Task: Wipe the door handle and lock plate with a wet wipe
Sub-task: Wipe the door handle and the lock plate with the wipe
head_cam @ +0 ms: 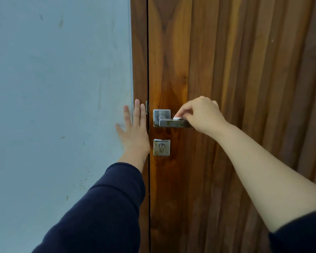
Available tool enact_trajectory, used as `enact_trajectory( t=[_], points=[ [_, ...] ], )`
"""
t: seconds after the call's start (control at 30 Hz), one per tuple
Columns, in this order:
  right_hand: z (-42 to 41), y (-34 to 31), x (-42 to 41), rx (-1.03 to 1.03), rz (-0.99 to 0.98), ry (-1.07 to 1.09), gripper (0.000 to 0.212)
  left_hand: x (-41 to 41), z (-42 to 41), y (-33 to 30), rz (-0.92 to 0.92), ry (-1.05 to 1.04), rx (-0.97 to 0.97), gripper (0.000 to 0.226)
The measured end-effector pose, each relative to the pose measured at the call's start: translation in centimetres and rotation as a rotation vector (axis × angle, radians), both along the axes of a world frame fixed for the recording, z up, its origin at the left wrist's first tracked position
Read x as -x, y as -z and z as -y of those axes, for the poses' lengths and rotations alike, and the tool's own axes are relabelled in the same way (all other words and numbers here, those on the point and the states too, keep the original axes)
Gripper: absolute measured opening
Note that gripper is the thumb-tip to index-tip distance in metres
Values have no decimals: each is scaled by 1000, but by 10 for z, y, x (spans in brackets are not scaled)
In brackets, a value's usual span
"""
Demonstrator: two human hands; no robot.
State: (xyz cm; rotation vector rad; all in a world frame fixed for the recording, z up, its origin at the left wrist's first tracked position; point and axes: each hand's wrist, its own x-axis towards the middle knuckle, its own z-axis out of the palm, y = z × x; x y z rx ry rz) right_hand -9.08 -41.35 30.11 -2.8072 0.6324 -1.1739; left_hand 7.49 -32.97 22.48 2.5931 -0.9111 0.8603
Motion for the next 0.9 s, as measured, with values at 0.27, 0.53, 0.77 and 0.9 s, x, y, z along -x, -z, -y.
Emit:
enact_trajectory(
  t=[0.27,0.53,0.77,0.9],
  points=[
    [9,11,1,61,36,50,26,-1,0,7,26,-21,-7,119],
    [6,17,6,90,68,79,27,3,1,7,33,-86,-26,124],
    [19,23,17,-11,162,179,25,6,1,5,43,-112,-45,123],
    [13,26,19,27,157,101,26,2,-1,6,53,-127,-55,128]
  ],
)
